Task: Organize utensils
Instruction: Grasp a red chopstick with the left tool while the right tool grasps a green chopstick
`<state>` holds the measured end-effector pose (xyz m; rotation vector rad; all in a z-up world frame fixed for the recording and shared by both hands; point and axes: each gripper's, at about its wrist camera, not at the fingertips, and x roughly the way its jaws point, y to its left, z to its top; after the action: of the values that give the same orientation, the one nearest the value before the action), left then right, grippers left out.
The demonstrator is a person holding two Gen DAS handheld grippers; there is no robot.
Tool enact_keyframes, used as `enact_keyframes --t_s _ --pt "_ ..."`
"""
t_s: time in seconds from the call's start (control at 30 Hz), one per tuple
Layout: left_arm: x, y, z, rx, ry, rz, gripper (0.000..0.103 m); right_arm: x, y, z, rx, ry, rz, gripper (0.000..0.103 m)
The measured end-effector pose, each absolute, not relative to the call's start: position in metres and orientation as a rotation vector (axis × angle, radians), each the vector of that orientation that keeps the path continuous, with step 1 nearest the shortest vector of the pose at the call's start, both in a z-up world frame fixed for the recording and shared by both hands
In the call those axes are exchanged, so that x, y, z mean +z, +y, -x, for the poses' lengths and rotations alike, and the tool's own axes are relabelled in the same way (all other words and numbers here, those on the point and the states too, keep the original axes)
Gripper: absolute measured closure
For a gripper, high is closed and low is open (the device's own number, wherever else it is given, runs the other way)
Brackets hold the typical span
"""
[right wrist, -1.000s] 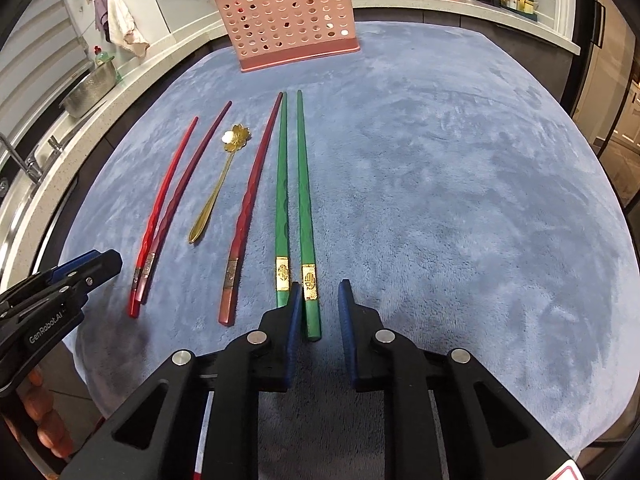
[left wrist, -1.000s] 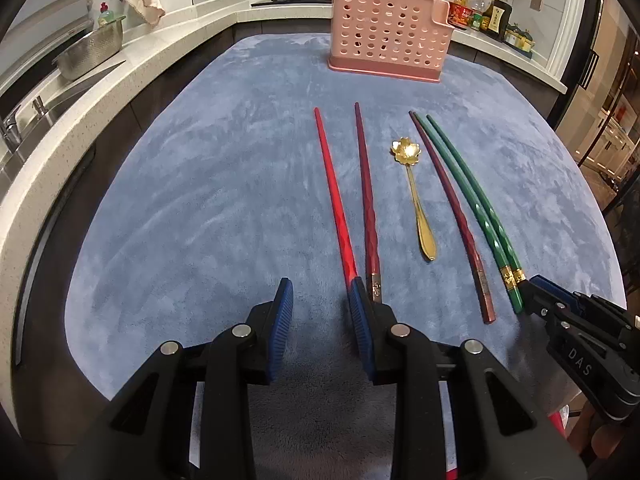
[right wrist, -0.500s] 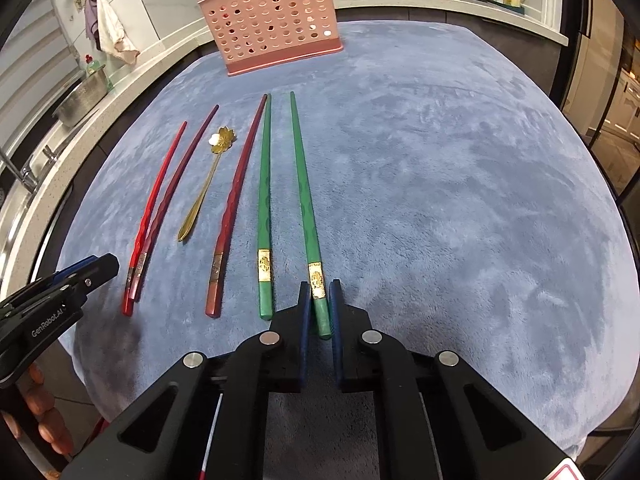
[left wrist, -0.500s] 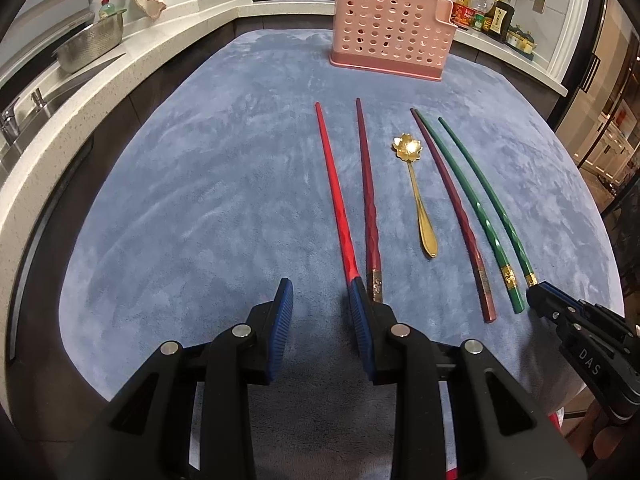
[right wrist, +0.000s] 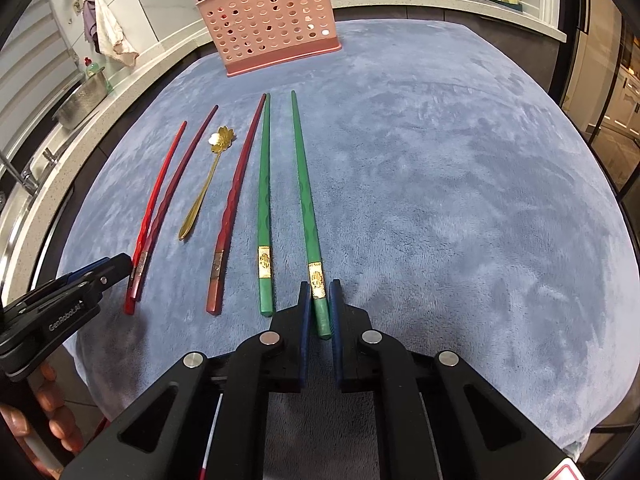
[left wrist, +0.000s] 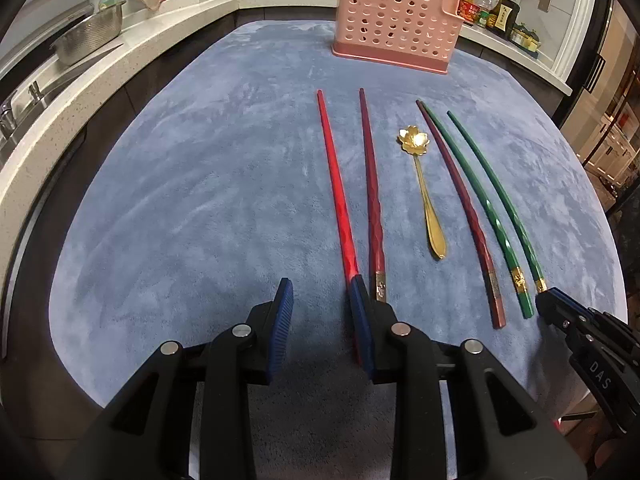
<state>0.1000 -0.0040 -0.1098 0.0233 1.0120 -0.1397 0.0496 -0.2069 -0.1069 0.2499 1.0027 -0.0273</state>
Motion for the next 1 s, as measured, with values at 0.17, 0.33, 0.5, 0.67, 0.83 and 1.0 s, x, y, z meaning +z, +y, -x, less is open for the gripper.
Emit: enact_keyframes --t_s 0.17,0.33,0.5,0.67,0.83,1.0 --pt "-0.111 -0.007 -0.101 -0.130 1.001 -0.046 0.083 -0.107 -0.207 -0.050 -0.027 1.002 -0.249 0.095" --pt "-0.118 -0.005 -0.104 -0.127 1.021 -0.053 0.094 -0.107 -0.206 -0.049 -0.028 1.002 -0.244 0.095" --pt "-0.117 -0.004 -0.103 -0.131 1.018 -0.051 0.098 -0.108 -0.206 -0.048 -0.030 1.001 -0.238 0.095" --pt "-0.117 -0.003 -0.102 -0.137 1.017 -0.048 0.103 -0.108 -0.206 -0.048 -0.030 1.002 -0.238 0.095" --pt "-0.114 -0.002 -0.099 -0.144 1.015 -0.048 0.103 -0.107 -0.206 -0.048 -0.030 1.004 -0.239 0.095" --pt "-0.105 0.000 -0.095 -0.158 1.007 -0.038 0.103 -0.104 -0.205 -0.046 -0.030 1.008 -0.245 0.095"
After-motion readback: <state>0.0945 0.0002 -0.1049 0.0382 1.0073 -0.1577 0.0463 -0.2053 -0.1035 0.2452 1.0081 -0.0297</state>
